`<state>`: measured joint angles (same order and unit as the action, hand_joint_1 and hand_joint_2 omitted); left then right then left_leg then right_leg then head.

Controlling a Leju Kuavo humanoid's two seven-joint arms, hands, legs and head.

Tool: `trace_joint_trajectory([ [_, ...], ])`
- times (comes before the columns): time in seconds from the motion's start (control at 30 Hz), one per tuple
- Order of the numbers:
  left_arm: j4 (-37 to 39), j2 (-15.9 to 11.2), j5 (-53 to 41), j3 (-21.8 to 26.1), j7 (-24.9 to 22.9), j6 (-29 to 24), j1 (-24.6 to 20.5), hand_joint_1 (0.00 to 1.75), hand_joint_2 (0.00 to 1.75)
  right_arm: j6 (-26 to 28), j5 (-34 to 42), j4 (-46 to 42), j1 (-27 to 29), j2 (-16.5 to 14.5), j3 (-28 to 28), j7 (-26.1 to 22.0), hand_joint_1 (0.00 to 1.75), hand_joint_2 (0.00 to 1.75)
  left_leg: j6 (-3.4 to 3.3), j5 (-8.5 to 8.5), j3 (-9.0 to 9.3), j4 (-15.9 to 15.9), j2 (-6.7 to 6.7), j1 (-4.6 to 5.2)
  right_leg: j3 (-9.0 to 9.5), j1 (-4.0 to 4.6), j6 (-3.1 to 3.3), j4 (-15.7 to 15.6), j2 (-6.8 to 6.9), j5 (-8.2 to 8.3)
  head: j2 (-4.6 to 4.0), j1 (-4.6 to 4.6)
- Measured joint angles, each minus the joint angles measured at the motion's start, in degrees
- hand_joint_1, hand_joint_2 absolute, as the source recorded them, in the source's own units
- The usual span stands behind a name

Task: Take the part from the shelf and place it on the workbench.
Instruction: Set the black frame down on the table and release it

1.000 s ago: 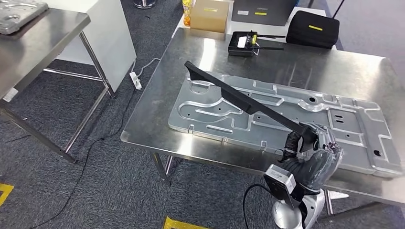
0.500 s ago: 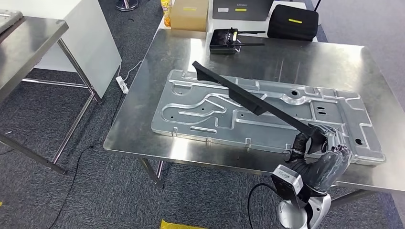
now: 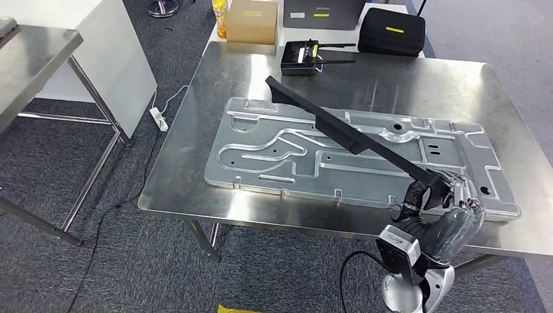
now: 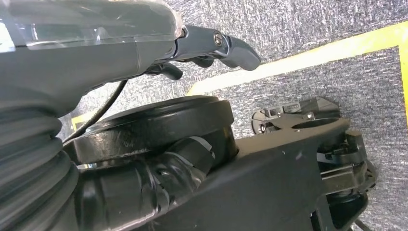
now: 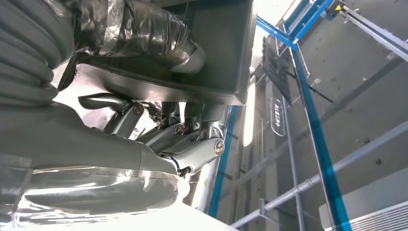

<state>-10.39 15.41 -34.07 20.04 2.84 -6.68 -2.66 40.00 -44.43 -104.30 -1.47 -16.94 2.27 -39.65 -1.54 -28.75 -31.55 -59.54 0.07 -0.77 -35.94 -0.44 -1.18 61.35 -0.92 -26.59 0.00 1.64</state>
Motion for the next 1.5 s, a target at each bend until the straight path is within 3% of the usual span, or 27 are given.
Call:
trace_joint_trajectory([
  [0.07, 0.00, 0.08, 0.00, 0.01, 0.03, 0.02, 0.00, 0.00, 1.75, 0.00, 0.08, -0.14, -0.02, 0.00, 0.01, -0.02, 1.75, 1.75, -0.45, 0.18, 0.19, 0.35, 0.16, -0.20, -2.09, -0.19, -0.56, 4.55, 0.32, -2.55, 0.00, 0.02],
  [0.13, 0.01, 0.09, -0.03, 0.01, 0.19, 0.07, 0.04, 0.00, 1.75, 0.00, 0.21, -0.19, -0.03, 0.01, 0.10, -0.04, 1.75, 1.75, -0.69, -0.29, 0.25, 0.40, 0.22, -0.20, -5.71, -0.39, -1.02, 11.62, 0.53, -5.05, 0.00, 0.02],
  [0.17, 0.01, 0.09, -0.09, 0.02, 0.31, 0.12, 0.08, 0.00, 1.75, 0.00, 0.26, -0.19, -0.02, 0.01, 0.16, -0.04, 1.75, 1.75, -0.76, -0.62, 0.41, 0.42, 0.22, -0.19, -6.97, -0.48, -1.16, 13.74, 0.60, -5.08, 0.00, 0.02],
  [0.2, 0.01, 0.09, -0.18, 0.02, 0.40, 0.16, 0.12, 0.00, 1.75, 0.00, 0.29, -0.18, -0.01, 0.01, 0.22, -0.03, 1.75, 1.75, -0.75, -0.89, 0.72, 0.42, 0.25, -0.20, -7.27, -0.55, -1.21, 13.90, 0.66, -4.07, 0.00, 0.02],
  [0.27, 0.01, 0.09, -0.38, 0.03, 0.36, 0.20, 0.19, 0.00, 1.75, 0.00, 0.28, -0.19, -0.02, 0.00, 0.25, -0.03, 1.75, 1.75, -0.50, -1.22, 1.71, 0.41, 0.34, -0.22, -4.72, -0.60, -0.92, 7.97, 0.82, 0.10, 0.00, 0.03],
  [0.33, 0.01, 0.11, -0.48, 0.04, 0.16, 0.08, 0.25, 0.00, 1.75, 0.00, 0.28, -0.21, -0.04, 0.01, 0.26, -0.04, 1.75, 1.75, 0.00, -1.55, 2.34, 0.46, 0.40, -0.11, -1.55, -0.25, -0.25, 1.69, 1.03, 2.40, 0.00, 0.02],
  [0.43, 0.01, 0.15, -0.53, 0.07, 0.07, -0.11, 0.27, 0.00, 1.75, 0.00, 0.27, -0.25, -0.10, 0.00, 0.27, -0.04, 1.75, 1.75, 0.88, -1.73, 2.48, 0.88, 0.47, 0.03, -0.48, 0.22, 0.76, -0.90, 1.03, 1.64, 0.00, -0.03],
  [0.5, -0.01, 0.14, -0.57, 0.08, 0.07, -0.14, 0.22, 0.00, 1.75, 0.01, 0.26, -0.26, -0.12, -0.03, 0.29, -0.03, 1.75, 1.75, 1.44, -2.44, 2.58, 0.59, 0.51, 0.05, 0.12, -0.13, 1.29, -1.78, 0.96, 1.42, 0.00, -0.06],
  [0.57, -0.02, 0.11, -0.58, 0.12, 0.09, -0.14, 0.16, 0.00, 1.75, 0.02, 0.26, -0.28, -0.15, -0.08, 0.31, -0.03, 1.75, 1.75, 1.71, -4.73, 0.77, -3.67, 0.39, 0.06, 1.02, -0.36, 1.88, -2.57, 1.02, 1.29, 0.00, -0.12],
  [0.63, -0.02, 0.06, -0.56, 0.15, 0.17, -0.14, -0.15, 0.00, 1.75, 0.03, 0.26, -0.28, -0.16, -0.09, 0.32, -0.04, 1.75, 1.75, 1.79, -7.37, -3.13, -11.02, 0.31, 0.11, 1.48, -0.10, 2.39, -2.67, 1.10, 0.95, 0.00, -0.15],
  [0.67, -0.02, 0.03, -0.56, 0.16, 0.21, -0.14, -0.36, 0.00, 1.75, 0.03, 0.26, -0.27, -0.16, -0.09, 0.32, -0.04, 1.75, 1.75, 1.82, -7.67, -4.63, -13.52, 0.30, 0.12, 1.68, 0.03, 2.52, -2.63, 1.09, 0.76, 0.00, -0.15],
  [0.7, -0.03, 0.00, -0.55, 0.17, 0.22, -0.14, -0.51, 0.00, 1.75, 0.03, 0.26, -0.27, -0.16, -0.09, 0.33, -0.04, 1.75, 1.75, 1.82, -6.95, -5.37, -14.32, 0.30, 0.12, 1.91, 0.12, 2.60, -2.56, 1.01, 0.55, 0.00, -0.15],
  [0.73, -0.03, -0.02, -0.55, 0.17, 0.21, -0.14, -0.56, 0.00, 1.75, 0.03, 0.26, -0.26, -0.16, -0.09, 0.33, -0.04, 1.75, 1.75, 1.76, -5.06, -5.04, -12.86, 0.30, 0.12, 2.20, 0.17, 2.58, -2.45, 0.86, 0.31, 0.00, -0.16],
  [0.8, -0.02, -0.02, -0.57, 0.19, 0.14, -0.14, -0.34, 0.00, 1.75, 0.03, 0.26, -0.26, -0.17, -0.10, 0.33, -0.03, 1.75, 1.75, 1.45, -0.50, -2.82, -6.41, 0.25, 0.14, 2.74, 0.23, 2.35, -2.12, 0.54, -0.25, 0.00, -0.15],
  [0.83, -0.02, -0.02, -0.57, 0.20, 0.11, -0.14, -0.21, 0.00, 1.75, 0.02, 0.26, -0.26, -0.18, -0.10, 0.33, -0.03, 1.75, 1.75, 1.28, 0.81, -1.75, -3.37, 0.20, 0.22, 2.77, 0.33, 2.14, -1.84, 0.39, -0.50, 0.00, -0.15],
  [0.87, -0.02, -0.02, -0.58, 0.21, 0.11, -0.13, -0.09, 0.00, 1.75, 0.03, 0.26, -0.26, -0.20, -0.11, 0.33, -0.03, 1.75, 1.75, 1.07, 1.14, -1.09, -1.49, 0.16, 0.31, 2.59, 0.38, 1.89, -1.62, 0.33, -0.61, 0.00, -0.13],
  [0.97, -0.02, 0.03, -0.58, 0.22, 0.20, -0.13, -0.02, 0.00, 1.75, 0.03, 0.06, -0.27, -0.24, -0.11, 0.35, -0.03, 1.75, 1.75, 0.29, 0.70, -0.63, 0.20, 0.01, 0.37, 2.01, 0.41, 1.01, -1.56, 0.46, -0.53, 0.00, -0.11],
  [1.03, -0.02, 0.09, -0.63, 0.22, 0.22, -0.11, -0.02, 0.00, 1.75, 0.02, -0.09, -0.28, -0.27, -0.10, 0.35, -0.03, 1.75, 1.75, -0.31, 1.09, -0.22, 1.00, 0.00, 0.10, 1.50, 0.32, 0.34, -0.24, 0.59, -1.48, 0.00, -0.07],
  [1.13, -0.02, 0.15, -0.75, 0.23, 0.22, -0.07, 0.01, 0.00, 1.75, 0.02, -0.23, -0.22, -0.31, -0.08, 0.36, -0.04, 1.75, 1.75, -0.73, 1.19, 0.15, 1.41, 0.15, -0.05, -3.24, -0.23, -0.75, 9.24, 0.66, -5.70, 0.00, -0.04],
  [1.17, -0.02, 0.15, -0.77, 0.24, 0.22, -0.05, 0.01, 0.00, 1.75, 0.02, -0.28, -0.16, -0.32, -0.08, 0.37, -0.03, 1.75, 1.75, -0.76, 1.13, 0.18, 1.39, 0.15, -0.05, -5.02, -0.43, -1.01, 12.38, 0.68, -6.52, 0.00, -0.04],
  [1.23, -0.02, 0.15, -0.76, 0.25, 0.22, -0.03, 0.02, 0.00, 1.75, 0.02, -0.32, -0.05, -0.32, -0.07, 0.40, -0.02, 1.75, 1.75, -0.78, 1.04, 0.25, 1.37, 0.13, -0.06, -6.78, -0.65, -1.25, 15.21, 0.71, -6.75, 0.00, -0.04],
  [1.33, -0.02, 0.15, -0.77, 0.25, 0.22, -0.03, 0.02, 0.00, 1.75, 0.02, -0.34, -0.02, -0.32, -0.07, 0.42, -0.02, 1.75, 1.75, -0.77, 1.01, 0.29, 1.37, 0.12, -0.06, -6.91, -0.72, -1.30, 15.22, 0.72, -6.40, 0.00, -0.04],
  [1.37, -0.02, 0.16, -0.77, 0.25, 0.22, -0.02, 0.02, 0.00, 1.75, 0.02, -0.36, 0.01, -0.33, -0.07, 0.42, -0.02, 1.75, 1.75, -0.73, 0.95, 0.38, 1.36, 0.08, -0.08, -6.48, -0.78, -1.32, 14.08, 0.74, -5.46, 0.00, -0.04],
  [1.43, -0.02, 0.20, -0.77, 0.25, 0.22, -0.01, 0.04, 0.00, 1.75, 0.02, -0.41, 0.05, -0.34, -0.07, 0.42, -0.02, 1.75, 1.75, -0.45, 0.62, 0.81, 1.35, -0.03, -0.16, -3.98, -0.93, -1.27, 8.21, 0.87, -1.74, 0.00, -0.04],
  [1.5, -0.02, 0.22, -0.77, 0.27, 0.22, -0.01, 0.07, 0.00, 1.75, 0.02, -0.47, 0.10, -0.39, -0.07, 0.44, -0.02, 1.75, 1.75, 0.50, 0.14, 1.21, 1.48, -0.06, -0.07, -0.72, -0.62, -0.48, 0.93, 0.95, 1.01, 0.00, -0.05],
])
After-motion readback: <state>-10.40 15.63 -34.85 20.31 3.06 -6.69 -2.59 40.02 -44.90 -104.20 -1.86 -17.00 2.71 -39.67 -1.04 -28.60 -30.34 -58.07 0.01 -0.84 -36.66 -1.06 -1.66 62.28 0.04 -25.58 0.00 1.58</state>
